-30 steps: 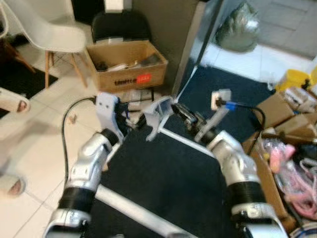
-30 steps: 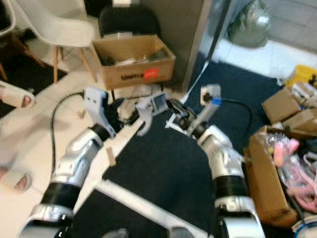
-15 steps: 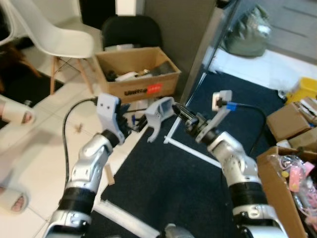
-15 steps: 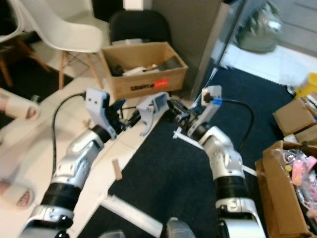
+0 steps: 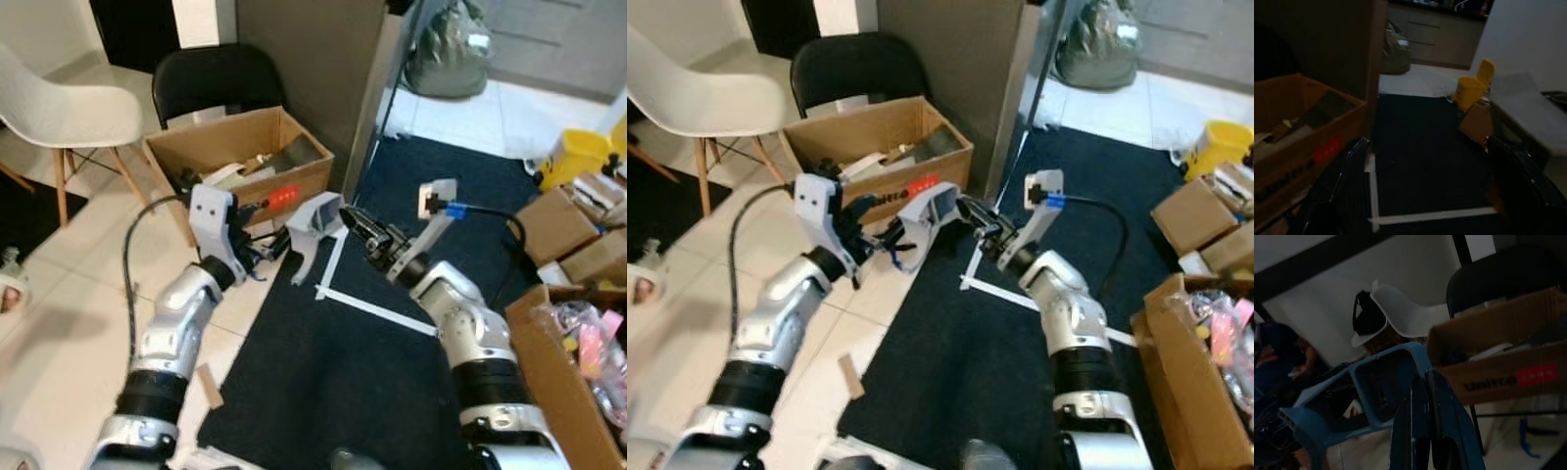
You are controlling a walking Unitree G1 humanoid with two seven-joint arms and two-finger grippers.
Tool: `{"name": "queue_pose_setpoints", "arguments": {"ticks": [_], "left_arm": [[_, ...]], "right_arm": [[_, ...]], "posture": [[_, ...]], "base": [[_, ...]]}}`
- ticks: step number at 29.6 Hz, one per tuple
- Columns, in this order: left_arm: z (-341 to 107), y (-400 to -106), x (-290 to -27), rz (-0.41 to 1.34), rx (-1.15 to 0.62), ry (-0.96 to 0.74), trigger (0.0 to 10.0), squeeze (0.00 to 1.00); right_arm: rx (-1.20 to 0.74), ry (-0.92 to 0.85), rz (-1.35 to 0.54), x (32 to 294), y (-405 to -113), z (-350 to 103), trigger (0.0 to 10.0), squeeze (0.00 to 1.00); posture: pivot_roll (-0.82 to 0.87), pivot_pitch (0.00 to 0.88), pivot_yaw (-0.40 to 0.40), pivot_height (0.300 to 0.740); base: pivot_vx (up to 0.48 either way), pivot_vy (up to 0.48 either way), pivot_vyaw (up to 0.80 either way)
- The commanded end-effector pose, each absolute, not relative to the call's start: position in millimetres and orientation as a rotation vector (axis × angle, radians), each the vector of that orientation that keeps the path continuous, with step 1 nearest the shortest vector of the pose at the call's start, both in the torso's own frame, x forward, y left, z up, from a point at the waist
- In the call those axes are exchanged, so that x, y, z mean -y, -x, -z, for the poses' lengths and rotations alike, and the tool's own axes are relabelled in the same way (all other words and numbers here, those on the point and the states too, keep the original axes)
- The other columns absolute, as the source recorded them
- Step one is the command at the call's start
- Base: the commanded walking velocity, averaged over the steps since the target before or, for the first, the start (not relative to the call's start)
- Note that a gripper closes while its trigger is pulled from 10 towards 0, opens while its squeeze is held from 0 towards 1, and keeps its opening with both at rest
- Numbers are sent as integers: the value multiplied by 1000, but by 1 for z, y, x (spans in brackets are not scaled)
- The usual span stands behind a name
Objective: Picking trash to rubbish bin
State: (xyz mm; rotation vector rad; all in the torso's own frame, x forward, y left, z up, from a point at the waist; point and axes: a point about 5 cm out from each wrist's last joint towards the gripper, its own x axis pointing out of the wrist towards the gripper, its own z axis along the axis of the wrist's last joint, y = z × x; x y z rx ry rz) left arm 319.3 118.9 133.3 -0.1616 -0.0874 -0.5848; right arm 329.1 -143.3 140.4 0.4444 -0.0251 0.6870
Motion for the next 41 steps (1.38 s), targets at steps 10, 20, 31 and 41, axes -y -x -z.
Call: {"name": "queue_pose_setpoints", "arguments": {"ticks": [10, 20, 31, 41], "left_arm": [[-133, -319, -114, 605, 86, 161, 10000, 0], [-134, -319, -113, 605, 87, 161, 10000, 0], [-134, -318, -115, 598, 89, 156, 10000, 0], [-134, -315, -124, 585, 89, 133, 10000, 0]], "right_arm": [[38, -438, -673, 148, -330, -143, 10000, 0], [39, -437, -673, 148, -330, -143, 10000, 0], [38, -379, -685, 148, -329, -143, 10000, 0], [43, -191, -655, 150, -333, -149, 10000, 0]], "posture": [[-68, 0, -33, 740], [-67, 0, -32, 740], [-59, 0, -39, 740], [-51, 0, -37, 740]], "base": [[375, 0, 0], [377, 0, 0], [377, 0, 0], [377, 0, 0]]}}
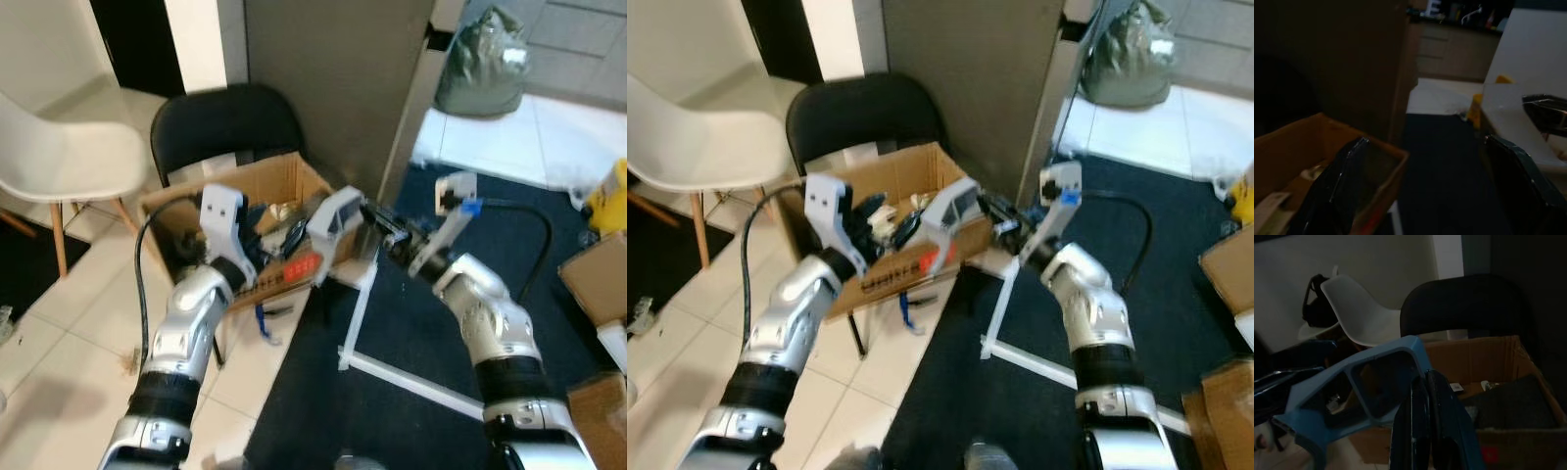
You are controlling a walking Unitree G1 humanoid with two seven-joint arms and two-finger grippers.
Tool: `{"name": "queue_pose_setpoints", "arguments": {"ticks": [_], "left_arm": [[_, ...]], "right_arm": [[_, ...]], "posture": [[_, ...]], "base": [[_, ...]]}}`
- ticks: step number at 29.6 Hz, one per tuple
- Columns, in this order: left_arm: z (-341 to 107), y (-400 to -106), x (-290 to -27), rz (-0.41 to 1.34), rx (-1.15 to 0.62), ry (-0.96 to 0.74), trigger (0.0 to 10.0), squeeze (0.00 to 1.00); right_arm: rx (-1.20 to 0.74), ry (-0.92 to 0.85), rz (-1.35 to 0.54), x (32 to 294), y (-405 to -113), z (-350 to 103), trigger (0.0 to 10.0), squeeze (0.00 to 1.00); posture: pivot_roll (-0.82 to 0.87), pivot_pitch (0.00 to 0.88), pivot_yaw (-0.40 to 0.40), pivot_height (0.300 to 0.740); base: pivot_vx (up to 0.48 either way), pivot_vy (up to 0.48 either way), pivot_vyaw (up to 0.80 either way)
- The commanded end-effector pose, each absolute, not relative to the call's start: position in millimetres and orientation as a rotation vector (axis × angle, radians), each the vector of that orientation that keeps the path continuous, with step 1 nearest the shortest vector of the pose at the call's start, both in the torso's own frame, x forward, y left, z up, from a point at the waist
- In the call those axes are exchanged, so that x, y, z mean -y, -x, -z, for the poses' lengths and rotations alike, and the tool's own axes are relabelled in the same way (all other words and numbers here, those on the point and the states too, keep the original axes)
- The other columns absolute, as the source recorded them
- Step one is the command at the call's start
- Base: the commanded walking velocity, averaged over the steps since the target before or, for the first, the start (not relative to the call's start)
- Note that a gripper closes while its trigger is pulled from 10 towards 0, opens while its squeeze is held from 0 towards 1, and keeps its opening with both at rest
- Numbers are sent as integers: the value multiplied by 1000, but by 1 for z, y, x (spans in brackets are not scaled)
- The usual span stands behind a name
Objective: Picking trash to rubbish bin
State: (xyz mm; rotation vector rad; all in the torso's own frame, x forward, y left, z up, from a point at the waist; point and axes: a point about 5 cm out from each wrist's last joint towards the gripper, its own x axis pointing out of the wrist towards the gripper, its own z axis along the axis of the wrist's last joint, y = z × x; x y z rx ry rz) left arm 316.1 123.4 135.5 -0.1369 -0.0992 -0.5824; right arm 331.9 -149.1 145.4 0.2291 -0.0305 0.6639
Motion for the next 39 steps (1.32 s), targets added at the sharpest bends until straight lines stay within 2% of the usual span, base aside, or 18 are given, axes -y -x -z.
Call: {"name": "queue_pose_setpoints", "arguments": {"ticks": [1, 12, 23, 35, 39], "left_arm": [[-134, -314, -124, 585, 88, 132, 10000, 0], [-132, -305, -120, 621, 72, 130, 10000, 0], [-132, -298, -122, 627, 59, 122, 10000, 0], [-131, -295, -130, 597, 38, 99, 10000, 0], [-131, -296, -134, 577, 7, 94, 10000, 0]], "right_arm": [[47, -179, -650, 150, -334, -151, 10000, 0], [115, -57, -553, 151, -345, -178, 10000, 0], [151, 103, -500, 136, -347, -188, 10000, 0], [160, 205, -525, 128, -344, -187, 10000, 0], [144, 264, -611, 124, -339, -183, 10000, 0]], "posture": [[-51, 0, -37, 740], [-47, 0, -33, 740], [-34, 0, -36, 740], [-32, 0, -36, 740], [-32, 0, -34, 740]], "base": [[375, 0, 0], [376, 0, 0], [373, 0, 0], [364, 0, 0], [249, 0, 0]]}}
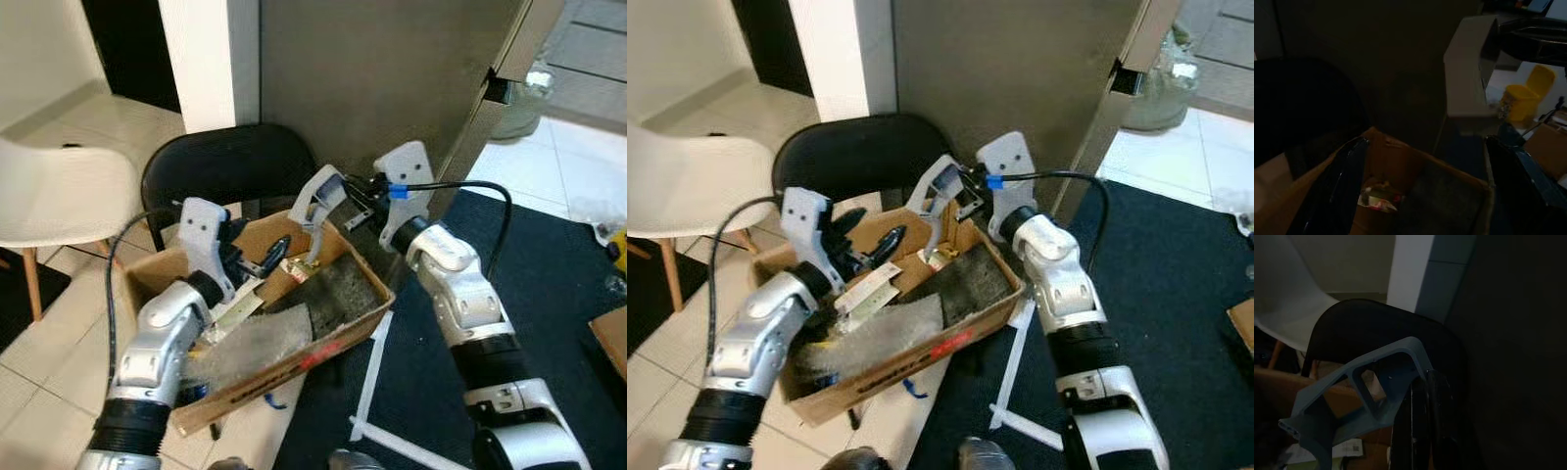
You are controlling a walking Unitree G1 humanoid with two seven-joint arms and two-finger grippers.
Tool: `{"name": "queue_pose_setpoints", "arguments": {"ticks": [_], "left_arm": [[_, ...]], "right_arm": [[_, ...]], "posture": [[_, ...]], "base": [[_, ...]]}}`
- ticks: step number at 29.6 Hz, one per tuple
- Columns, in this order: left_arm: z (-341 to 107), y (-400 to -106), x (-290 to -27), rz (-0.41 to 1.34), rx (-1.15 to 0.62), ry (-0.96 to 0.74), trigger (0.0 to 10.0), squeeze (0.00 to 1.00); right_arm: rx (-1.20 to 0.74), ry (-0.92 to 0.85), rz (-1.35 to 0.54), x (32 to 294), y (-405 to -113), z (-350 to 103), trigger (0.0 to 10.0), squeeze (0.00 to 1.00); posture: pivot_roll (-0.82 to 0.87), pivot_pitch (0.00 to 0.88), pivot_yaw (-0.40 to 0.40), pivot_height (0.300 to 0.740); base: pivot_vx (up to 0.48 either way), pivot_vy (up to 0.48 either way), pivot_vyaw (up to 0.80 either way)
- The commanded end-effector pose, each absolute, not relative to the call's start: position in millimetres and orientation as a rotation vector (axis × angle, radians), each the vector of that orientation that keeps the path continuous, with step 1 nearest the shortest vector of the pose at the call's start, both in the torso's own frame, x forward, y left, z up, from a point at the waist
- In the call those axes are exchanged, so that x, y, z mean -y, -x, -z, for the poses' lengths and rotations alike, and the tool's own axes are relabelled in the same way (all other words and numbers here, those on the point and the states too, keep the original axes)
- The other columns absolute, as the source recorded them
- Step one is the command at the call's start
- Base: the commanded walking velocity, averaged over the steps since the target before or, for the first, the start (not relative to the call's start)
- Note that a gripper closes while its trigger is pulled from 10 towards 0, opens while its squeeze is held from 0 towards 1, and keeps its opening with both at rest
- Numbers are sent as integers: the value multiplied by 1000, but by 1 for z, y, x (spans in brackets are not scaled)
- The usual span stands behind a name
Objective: Picking trash to rubbish bin
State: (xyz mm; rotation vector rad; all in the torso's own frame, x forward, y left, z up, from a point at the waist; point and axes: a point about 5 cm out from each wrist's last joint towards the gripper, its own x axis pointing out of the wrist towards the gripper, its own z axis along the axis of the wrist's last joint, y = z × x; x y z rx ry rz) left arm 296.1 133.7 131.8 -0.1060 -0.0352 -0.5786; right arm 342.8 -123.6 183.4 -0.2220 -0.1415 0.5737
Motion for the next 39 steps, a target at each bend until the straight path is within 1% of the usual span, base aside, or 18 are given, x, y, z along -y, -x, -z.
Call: {"name": "queue_pose_setpoints", "arguments": {"ticks": [1, 4, 6, 7, 10, 14, 17, 20, 26, 30, 31, 32, 39], "left_arm": [[-130, -296, -136, 573, -11, 100, 10000, 0], [-128, -296, -137, 573, -38, 98, 10000, 0], [-124, -293, -139, 586, -101, 84, 10000, 0], [-124, -293, -139, 586, -101, 84, 10000, 0], [-119, -285, -144, 612, -210, 42, 10000, 0], [-120, -281, -146, 620, -239, 29, 10000, 0], [-125, -271, -145, 673, -292, 17, 10000, 0], [-133, -265, -147, 696, -310, -8, 10000, 0], [-137, -265, -150, 687, -310, -29, 10000, 0], [-143, -265, -151, 689, -311, -52, 10000, 0], [-143, -265, -151, 691, -313, -58, 10000, 0], [-145, -264, -150, 696, -316, -62, 10000, 0], [-145, -262, -150, 704, -342, -73, 10000, 0]], "right_arm": [[137, 281, -633, 124, -338, -182, 10000, 0], [131, 306, -649, 124, -337, -181, 10000, 0], [120, 363, -662, 125, -336, -178, 10000, 0], [120, 363, -662, 125, -336, -178, 10000, 0], [109, 418, -660, 127, -337, -174, 10000, 0], [109, 426, -656, 127, -337, -174, 10000, 0], [112, 447, -642, 129, -338, -173, 10000, 0], [115, 451, -626, 130, -340, -174, 10000, 0], [120, 450, -640, 129, -338, -173, 10000, 0], [118, 430, -697, 124, -335, -171, 10000, 0], [113, 422, -717, 123, -333, -170, 10000, 875], [110, 412, -729, 122, -333, -169, 10000, 1000], [111, 387, -724, 122, -333, -168, 10000, 1000]], "posture": [[-31, 0, -36, 740], [-31, 0, -36, 740], [-32, 0, -35, 740], [-32, 0, -35, 740], [-27, 0, -35, 740], [-26, 0, -37, 740], [-20, 0, -39, 740], [-20, 0, -39, 740], [-12, 0, -44, 740], [-12, 0, -43, 740], [-13, 0, -41, 740], [-13, 0, -41, 740], [-12, 0, -39, 740]], "base": [[0, 0, 0], [0, 0, 0], [0, 0, 0], [0, 0, 0], [0, 0, 0], [0, 0, 0], [0, 0, 0], [0, 0, 0], [0, 0, 0], [0, 0, 0], [0, 0, 0], [0, 0, 0], [0, 0, 0]]}}
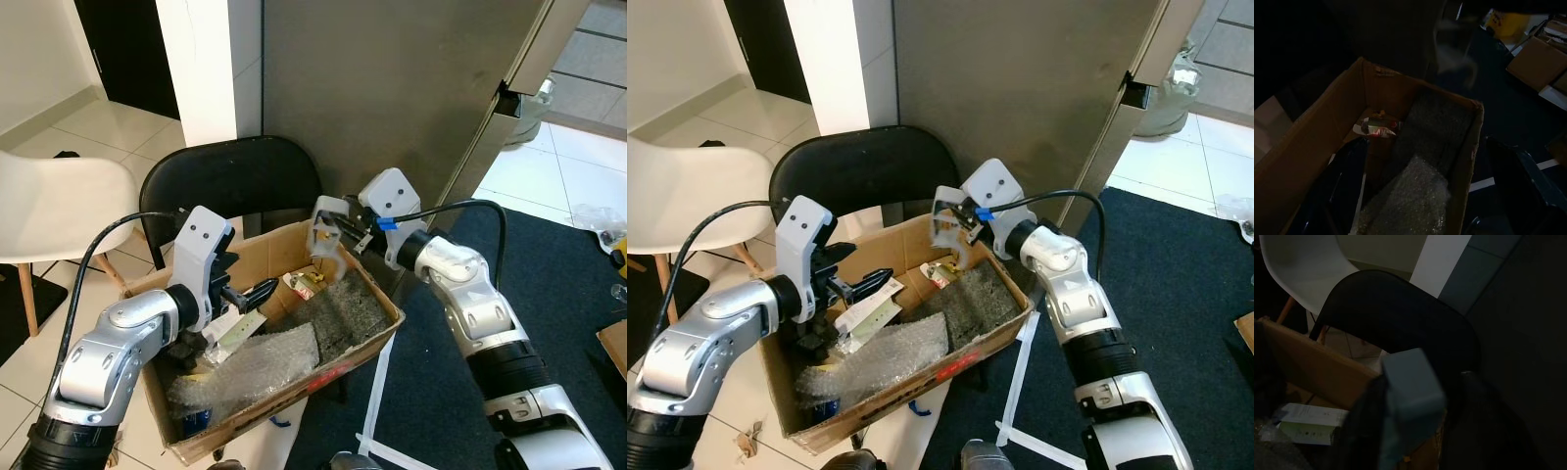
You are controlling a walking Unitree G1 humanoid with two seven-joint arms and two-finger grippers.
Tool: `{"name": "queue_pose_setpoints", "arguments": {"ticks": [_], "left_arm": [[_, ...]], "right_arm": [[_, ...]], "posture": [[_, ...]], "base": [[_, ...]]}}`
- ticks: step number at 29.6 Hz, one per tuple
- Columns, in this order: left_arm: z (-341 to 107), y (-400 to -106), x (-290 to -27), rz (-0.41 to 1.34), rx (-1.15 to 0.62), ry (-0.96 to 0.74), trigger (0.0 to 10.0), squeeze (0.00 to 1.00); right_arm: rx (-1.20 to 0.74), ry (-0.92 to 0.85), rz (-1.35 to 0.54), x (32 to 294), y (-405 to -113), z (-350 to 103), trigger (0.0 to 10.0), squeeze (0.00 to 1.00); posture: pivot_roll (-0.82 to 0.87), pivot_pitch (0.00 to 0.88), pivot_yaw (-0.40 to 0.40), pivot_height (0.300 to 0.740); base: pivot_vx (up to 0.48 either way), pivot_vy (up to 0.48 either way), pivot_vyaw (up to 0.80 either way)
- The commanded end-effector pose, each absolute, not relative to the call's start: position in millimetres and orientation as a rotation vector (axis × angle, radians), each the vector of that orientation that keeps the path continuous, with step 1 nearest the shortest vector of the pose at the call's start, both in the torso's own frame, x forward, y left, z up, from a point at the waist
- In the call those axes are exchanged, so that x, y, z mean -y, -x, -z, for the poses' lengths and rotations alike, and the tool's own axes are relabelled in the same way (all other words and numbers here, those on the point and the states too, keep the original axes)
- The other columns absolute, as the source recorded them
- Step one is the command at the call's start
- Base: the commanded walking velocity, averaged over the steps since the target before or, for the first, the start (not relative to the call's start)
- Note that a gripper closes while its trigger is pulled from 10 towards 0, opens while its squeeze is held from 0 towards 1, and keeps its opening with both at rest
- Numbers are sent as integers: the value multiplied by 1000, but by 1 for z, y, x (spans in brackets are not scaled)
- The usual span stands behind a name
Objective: Picking trash to rubbish bin
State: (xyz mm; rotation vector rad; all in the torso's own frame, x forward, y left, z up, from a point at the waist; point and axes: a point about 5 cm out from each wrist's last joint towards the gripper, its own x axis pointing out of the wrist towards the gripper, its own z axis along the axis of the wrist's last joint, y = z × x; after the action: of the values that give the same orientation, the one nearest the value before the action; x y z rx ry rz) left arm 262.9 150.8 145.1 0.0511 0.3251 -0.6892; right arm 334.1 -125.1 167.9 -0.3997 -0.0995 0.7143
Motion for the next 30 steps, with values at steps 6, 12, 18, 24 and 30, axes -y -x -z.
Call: {"name": "queue_pose_setpoints", "arguments": {"ticks": [6, 12, 18, 24, 30], "left_arm": [[-142, -264, -146, 701, -352, -80, 10000, 0], [-140, -266, -143, 699, -355, -85, 10000, 0], [-141, -268, -142, 692, -347, -88, 10000, 0], [-145, -277, -140, 645, -273, -117, 10000, 0], [-158, -292, -132, 582, -127, -44, 10000, 0]], "right_arm": [[118, 376, -694, 127, -336, -172, 10000, 1000], [107, 367, -769, 124, -329, -170, 10000, 149], [4, 275, -843, 120, -322, -161, 10000, 0], [9, 1, -758, 133, -332, -167, 10000, 0], [73, -132, -657, 139, -337, -168, 10000, 0]], "posture": [[-15, 0, -39, 740], [-16, 0, -39, 740], [-17, 0, -38, 740], [-18, 0, -38, 740], [-32, 0, -41, 740]], "base": [[0, 0, 0], [0, 0, 0], [0, 0, 0], [0, 0, 0], [0, 0, 0]]}}
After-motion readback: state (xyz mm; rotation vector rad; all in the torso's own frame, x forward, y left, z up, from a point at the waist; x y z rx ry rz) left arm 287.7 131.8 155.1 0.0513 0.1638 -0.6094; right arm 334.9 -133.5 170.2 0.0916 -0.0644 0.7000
